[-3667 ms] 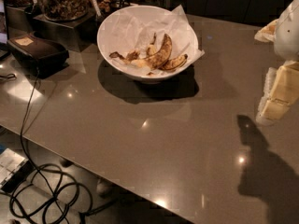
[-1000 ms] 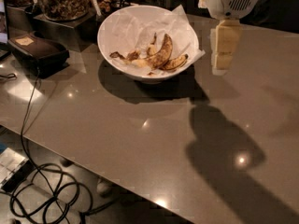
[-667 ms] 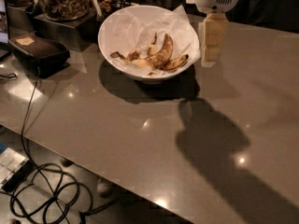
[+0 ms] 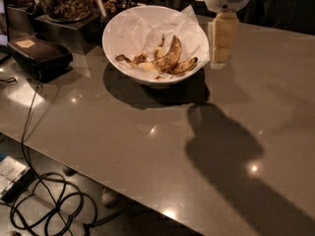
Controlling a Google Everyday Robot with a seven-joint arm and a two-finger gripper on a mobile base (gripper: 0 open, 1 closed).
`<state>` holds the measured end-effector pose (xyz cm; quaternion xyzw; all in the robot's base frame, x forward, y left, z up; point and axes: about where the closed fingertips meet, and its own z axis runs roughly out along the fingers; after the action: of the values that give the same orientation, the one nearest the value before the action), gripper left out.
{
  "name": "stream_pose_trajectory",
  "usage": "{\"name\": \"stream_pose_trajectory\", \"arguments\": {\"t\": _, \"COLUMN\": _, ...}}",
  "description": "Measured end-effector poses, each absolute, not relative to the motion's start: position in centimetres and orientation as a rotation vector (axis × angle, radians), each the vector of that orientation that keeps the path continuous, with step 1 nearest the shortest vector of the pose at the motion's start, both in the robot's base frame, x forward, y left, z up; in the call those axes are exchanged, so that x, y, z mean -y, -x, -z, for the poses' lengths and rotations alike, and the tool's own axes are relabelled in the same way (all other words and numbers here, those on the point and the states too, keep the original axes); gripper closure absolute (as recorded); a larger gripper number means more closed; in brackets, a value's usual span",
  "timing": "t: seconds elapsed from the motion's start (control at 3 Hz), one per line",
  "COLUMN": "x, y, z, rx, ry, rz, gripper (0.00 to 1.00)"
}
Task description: Pick banana from white bowl
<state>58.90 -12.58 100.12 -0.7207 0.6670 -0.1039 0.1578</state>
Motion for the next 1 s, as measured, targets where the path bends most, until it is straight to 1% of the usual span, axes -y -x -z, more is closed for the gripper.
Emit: {"name": "stream_pose_trajectory", "arguments": {"t": 1.0, "x": 8.9, "y": -67.9, "z": -94.9, "rx": -1.764, "ry": 2.336, "rz": 0.325, "gripper": 0.00}}
